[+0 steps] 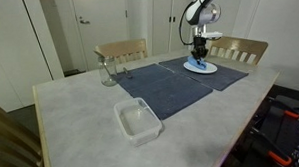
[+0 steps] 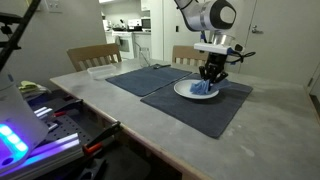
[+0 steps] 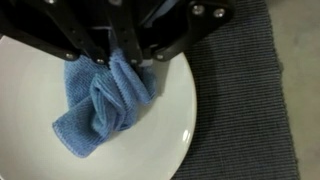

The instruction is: Use the towel to wipe the plate, then put it on the table then repeat two more times

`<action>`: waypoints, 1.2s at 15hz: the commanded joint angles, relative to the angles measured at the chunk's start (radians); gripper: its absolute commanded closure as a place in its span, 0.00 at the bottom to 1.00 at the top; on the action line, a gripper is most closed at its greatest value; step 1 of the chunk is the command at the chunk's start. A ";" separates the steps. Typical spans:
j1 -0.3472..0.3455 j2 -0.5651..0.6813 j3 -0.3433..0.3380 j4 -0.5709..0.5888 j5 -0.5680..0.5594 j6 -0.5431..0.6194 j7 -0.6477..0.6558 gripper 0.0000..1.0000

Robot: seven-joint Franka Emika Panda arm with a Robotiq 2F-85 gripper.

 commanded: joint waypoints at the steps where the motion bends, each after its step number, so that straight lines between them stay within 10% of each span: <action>1: 0.053 0.008 -0.064 -0.046 -0.088 -0.022 0.129 0.97; 18: -0.050 0.011 0.054 -0.048 0.107 -0.154 0.002 0.97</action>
